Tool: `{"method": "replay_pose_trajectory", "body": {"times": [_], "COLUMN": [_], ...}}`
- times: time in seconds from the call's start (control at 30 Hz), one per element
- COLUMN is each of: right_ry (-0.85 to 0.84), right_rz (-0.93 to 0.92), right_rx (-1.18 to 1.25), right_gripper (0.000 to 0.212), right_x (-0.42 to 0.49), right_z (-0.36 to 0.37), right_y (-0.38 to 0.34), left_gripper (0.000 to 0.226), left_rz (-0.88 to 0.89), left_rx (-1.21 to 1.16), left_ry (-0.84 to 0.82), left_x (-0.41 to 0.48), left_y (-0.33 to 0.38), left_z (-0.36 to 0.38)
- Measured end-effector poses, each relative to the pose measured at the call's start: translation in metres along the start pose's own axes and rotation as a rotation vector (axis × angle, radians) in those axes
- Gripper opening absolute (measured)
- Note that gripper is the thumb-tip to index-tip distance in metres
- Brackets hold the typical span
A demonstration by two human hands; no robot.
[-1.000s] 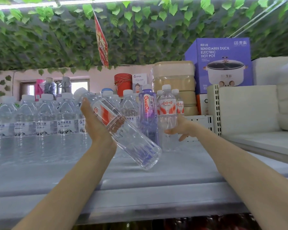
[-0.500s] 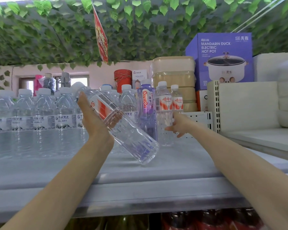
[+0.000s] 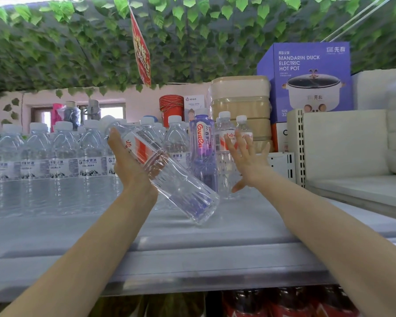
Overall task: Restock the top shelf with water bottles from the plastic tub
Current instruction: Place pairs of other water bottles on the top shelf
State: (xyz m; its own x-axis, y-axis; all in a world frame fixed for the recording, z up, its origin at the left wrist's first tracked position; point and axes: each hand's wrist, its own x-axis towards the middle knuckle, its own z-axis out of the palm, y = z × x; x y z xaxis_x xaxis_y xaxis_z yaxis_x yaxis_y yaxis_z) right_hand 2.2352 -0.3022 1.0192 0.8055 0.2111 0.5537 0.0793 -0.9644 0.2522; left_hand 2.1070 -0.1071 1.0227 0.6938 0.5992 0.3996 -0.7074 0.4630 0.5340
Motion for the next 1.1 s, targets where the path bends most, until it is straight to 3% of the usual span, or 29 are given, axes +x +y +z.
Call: {"method": "replay_pose_trajectory", "body": {"times": [0.27, 0.37, 0.43, 0.5, 0.57, 0.67, 0.73, 0.87, 1.0, 1.1], "right_ry": [-0.017, -0.016, -0.033, -0.026, -0.030, -0.046, 0.043, 0.050, 0.012, 0.191], "right_rz": [0.060, 0.046, 0.040, 0.072, 0.161, 0.276, 0.278, -0.050, -0.363, -0.329], "right_rx": [-0.094, -0.047, 0.032, 0.154, 0.332, 0.581, 0.689, 0.993, 0.860, 0.692], "right_gripper": [0.142, 0.142, 0.135, 0.119, 0.106, 0.086, 0.086, 0.104, 0.119, 0.105], "right_x": [0.007, 0.001, -0.004, -0.008, -0.017, -0.037, -0.047, -0.070, -0.105, -0.113], "right_z": [0.003, -0.001, -0.007, -0.013, -0.022, -0.037, -0.045, -0.078, -0.095, -0.086], "right_y": [-0.008, -0.008, -0.008, -0.008, -0.005, 0.003, 0.008, 0.001, -0.021, -0.028], "left_gripper": [0.032, 0.056, 0.072, 0.057, 0.046, 0.056, 0.060, 0.079, 0.059, 0.050], "left_rz": [0.009, -0.016, -0.053, -0.085, -0.071, -0.051, -0.039, -0.065, -0.103, -0.067], "left_rx": [0.058, 0.110, 0.193, 0.269, 0.349, 0.384, 0.375, 0.285, 0.242, 0.255], "left_ry": [-0.037, -0.094, -0.158, -0.196, -0.156, -0.082, -0.073, -0.063, -0.093, -0.183], "left_x": [0.006, 0.011, 0.014, 0.016, 0.014, 0.010, 0.006, -0.005, -0.014, -0.024], "left_y": [-0.005, -0.004, -0.001, 0.003, 0.009, 0.016, 0.020, 0.025, 0.024, 0.021], "left_z": [0.000, -0.004, -0.005, -0.006, -0.003, 0.003, 0.007, 0.021, 0.036, 0.043]}}
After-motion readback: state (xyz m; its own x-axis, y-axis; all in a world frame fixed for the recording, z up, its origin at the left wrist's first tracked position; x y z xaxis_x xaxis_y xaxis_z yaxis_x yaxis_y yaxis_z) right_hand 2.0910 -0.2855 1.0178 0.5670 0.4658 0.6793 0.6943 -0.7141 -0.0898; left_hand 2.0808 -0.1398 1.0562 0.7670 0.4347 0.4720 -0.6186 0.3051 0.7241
